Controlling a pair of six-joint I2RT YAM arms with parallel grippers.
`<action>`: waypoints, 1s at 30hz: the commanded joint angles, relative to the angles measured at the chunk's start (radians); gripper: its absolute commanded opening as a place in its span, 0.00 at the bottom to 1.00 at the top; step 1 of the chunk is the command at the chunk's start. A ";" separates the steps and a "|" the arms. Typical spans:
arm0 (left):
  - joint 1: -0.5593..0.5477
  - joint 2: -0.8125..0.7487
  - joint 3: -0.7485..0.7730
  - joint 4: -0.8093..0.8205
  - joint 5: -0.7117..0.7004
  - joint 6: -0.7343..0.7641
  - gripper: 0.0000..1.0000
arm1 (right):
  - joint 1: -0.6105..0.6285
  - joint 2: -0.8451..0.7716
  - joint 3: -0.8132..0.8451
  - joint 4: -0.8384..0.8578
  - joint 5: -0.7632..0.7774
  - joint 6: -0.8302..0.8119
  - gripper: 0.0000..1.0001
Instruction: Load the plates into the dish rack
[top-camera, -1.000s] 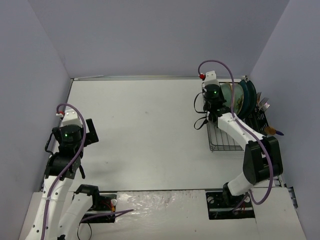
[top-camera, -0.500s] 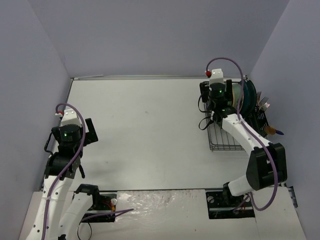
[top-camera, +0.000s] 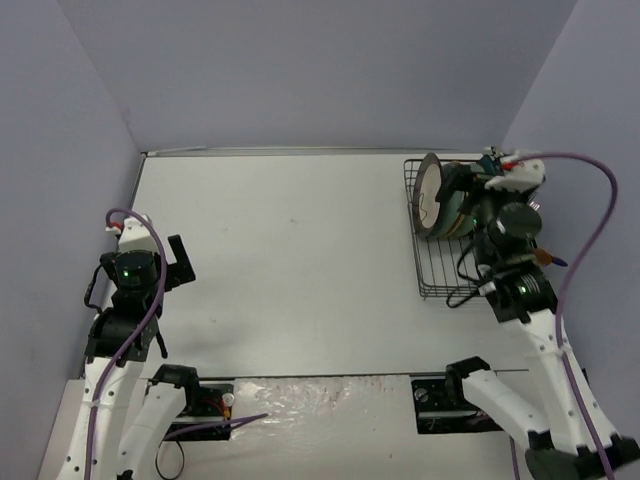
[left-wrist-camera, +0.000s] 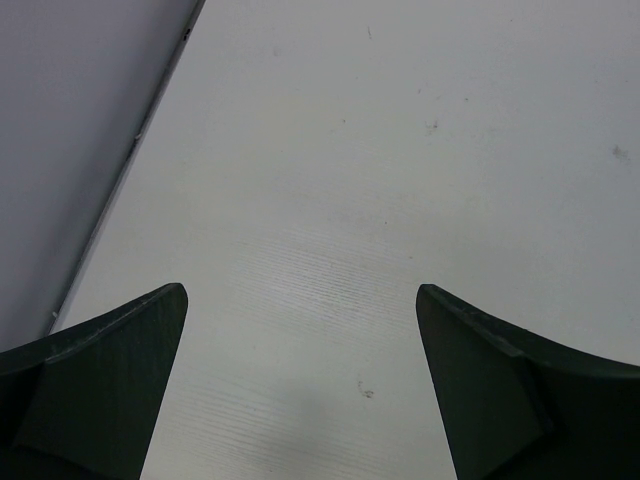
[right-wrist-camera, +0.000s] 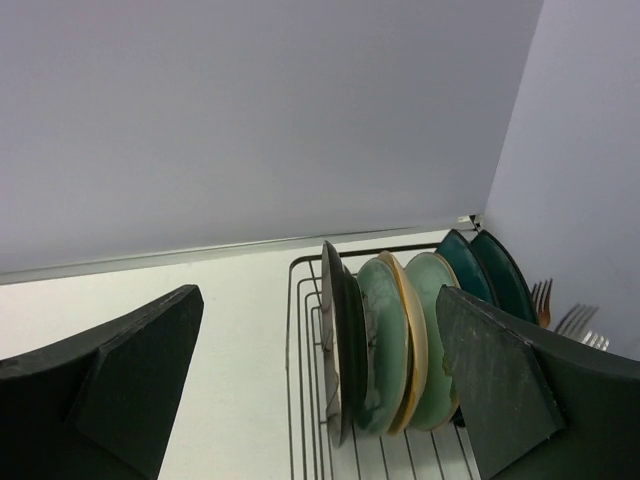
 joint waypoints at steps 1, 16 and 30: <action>-0.001 -0.006 0.031 0.025 0.020 0.004 0.97 | 0.059 -0.223 -0.065 -0.066 0.079 0.103 1.00; -0.004 -0.106 -0.006 -0.035 0.065 -0.008 0.97 | 0.069 -0.533 -0.175 -0.319 -0.007 0.073 1.00; -0.003 -0.121 -0.022 -0.031 0.065 -0.016 0.97 | 0.069 -0.646 -0.262 -0.319 0.016 0.081 1.00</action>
